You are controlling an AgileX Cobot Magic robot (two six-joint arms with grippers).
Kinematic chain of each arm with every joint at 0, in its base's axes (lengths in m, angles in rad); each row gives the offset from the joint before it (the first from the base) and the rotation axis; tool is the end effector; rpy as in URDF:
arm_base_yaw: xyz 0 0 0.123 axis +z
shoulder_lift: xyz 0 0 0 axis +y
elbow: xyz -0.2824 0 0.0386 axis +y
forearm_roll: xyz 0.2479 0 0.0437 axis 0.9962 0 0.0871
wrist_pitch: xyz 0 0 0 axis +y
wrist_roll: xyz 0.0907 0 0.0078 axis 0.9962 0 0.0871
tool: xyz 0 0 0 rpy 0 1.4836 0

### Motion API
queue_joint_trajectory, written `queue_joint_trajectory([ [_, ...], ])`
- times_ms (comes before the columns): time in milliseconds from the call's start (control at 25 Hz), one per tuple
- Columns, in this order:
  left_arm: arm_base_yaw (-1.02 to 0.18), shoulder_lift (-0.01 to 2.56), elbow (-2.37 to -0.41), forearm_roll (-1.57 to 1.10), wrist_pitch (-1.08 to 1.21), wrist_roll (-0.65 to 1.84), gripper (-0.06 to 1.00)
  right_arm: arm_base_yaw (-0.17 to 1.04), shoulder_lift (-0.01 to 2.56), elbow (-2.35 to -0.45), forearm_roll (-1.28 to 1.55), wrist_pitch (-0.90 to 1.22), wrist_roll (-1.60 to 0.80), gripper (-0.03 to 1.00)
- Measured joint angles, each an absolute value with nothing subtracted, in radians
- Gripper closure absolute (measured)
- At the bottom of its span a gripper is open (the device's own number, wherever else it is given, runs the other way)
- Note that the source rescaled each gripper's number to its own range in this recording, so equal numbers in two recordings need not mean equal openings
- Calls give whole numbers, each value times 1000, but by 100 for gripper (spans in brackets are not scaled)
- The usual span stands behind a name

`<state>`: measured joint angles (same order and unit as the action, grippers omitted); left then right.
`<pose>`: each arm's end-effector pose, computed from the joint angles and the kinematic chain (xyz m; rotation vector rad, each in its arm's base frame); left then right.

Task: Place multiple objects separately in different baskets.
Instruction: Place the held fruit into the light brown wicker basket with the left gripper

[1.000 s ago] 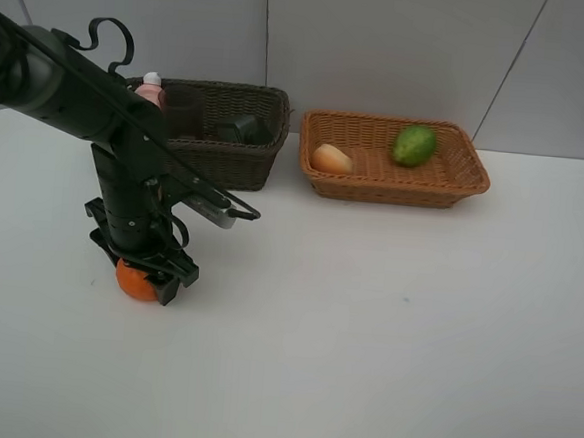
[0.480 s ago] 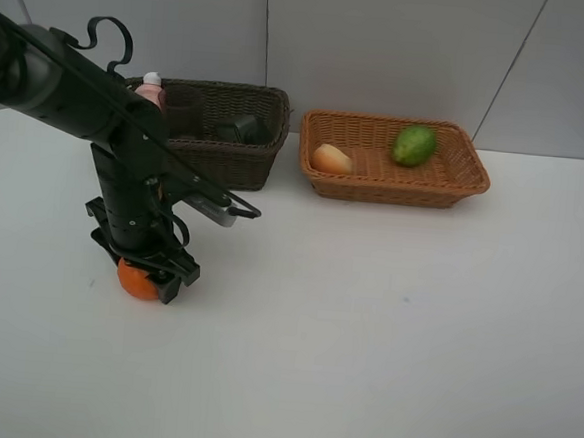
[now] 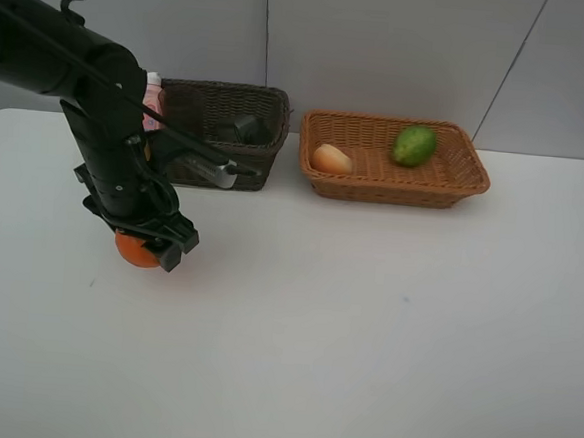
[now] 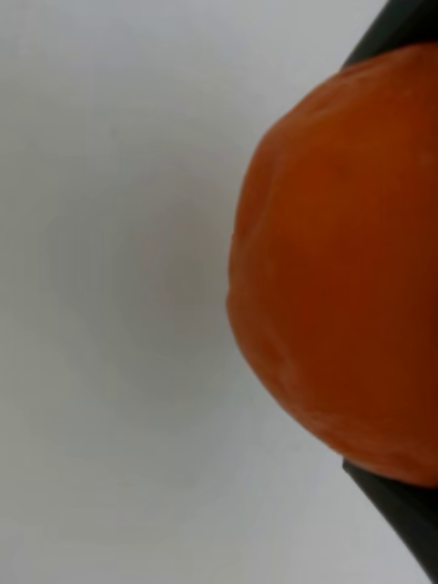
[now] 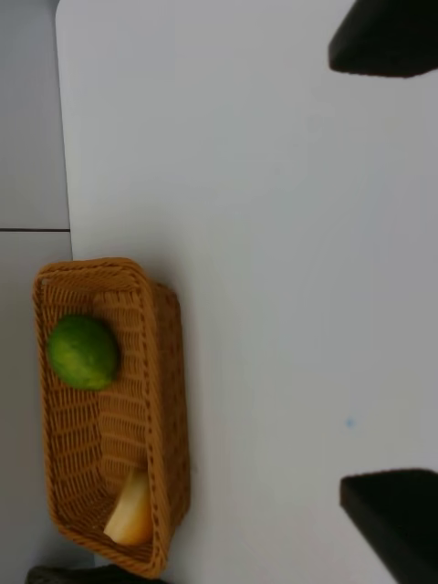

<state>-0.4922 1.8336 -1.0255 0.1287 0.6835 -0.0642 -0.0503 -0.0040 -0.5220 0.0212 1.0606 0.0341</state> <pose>0.2932 -0.1488 0.1472 0.7617 2.8570 0.0598 -0.0080 0.0021 0.2832 0.0838 2.0163 0.0150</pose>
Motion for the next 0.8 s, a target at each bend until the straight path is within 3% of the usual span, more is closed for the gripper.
queue_joint_trajectory([
  [800, -510, 1787, -1133, 102, 676, -62, 4, -50, -4, -522, 21, 1061, 34, -3],
])
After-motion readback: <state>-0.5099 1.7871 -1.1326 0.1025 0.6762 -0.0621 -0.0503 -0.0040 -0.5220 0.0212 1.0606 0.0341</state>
